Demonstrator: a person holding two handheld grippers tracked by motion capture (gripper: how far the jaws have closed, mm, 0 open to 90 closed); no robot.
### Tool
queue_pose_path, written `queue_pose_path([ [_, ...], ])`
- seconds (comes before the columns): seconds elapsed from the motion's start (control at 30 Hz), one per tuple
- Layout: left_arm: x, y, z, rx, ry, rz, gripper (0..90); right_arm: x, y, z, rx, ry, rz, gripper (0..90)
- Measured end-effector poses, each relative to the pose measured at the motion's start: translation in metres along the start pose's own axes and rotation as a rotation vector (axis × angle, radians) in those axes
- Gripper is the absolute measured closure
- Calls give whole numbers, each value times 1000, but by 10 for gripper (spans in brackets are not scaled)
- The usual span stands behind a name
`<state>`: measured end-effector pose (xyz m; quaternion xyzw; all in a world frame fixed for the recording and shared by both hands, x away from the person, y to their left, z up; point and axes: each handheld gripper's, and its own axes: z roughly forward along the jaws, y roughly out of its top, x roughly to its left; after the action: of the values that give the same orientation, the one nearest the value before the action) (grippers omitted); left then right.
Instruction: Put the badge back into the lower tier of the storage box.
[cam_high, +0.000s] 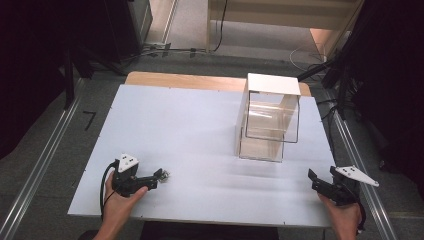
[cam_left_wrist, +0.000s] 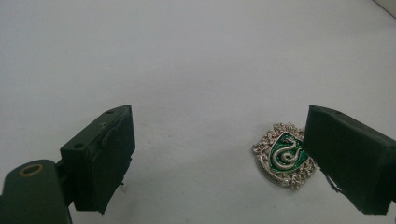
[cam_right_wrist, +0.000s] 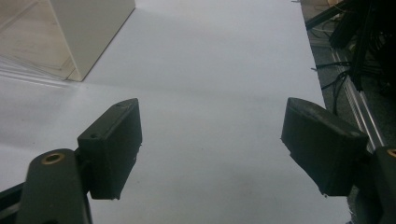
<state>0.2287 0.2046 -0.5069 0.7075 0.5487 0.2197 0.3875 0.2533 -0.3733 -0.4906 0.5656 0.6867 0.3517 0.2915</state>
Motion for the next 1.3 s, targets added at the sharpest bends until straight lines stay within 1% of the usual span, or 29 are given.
queue_pose_path([
  [0.27, -3, 0, 2, 7, -7, 11, 96, 0, 0, 1, 4, 2, -2, 184],
  [0.3, -3, 0, 2, 12, -8, 18, 96, 1, 0, 1, 6, 2, 1, 184],
  [0.4, -5, -1, 4, 14, -13, 23, 97, 1, 0, 1, 9, 0, 2, 184],
  [0.47, -6, -1, 4, 14, -9, 30, 127, 1, 0, 1, 8, 0, 3, 184],
  [0.63, -7, -1, 4, 17, -11, 49, 141, 1, 0, 1, 9, 0, -1, 184],
  [0.97, -12, -2, 7, 25, -21, 71, 152, 0, -1, 1, 10, 0, -6, 185],
  [1.0, -12, -2, 7, 32, -22, 80, 152, 0, -1, 1, 10, 0, -6, 185],
  [1.13, -15, -3, 9, 40, -21, 93, 153, 1, -1, 1, 12, 1, -4, 185],
  [1.3, -19, -4, 10, 49, -23, 113, 192, 1, -1, 1, 14, 1, -4, 186],
])
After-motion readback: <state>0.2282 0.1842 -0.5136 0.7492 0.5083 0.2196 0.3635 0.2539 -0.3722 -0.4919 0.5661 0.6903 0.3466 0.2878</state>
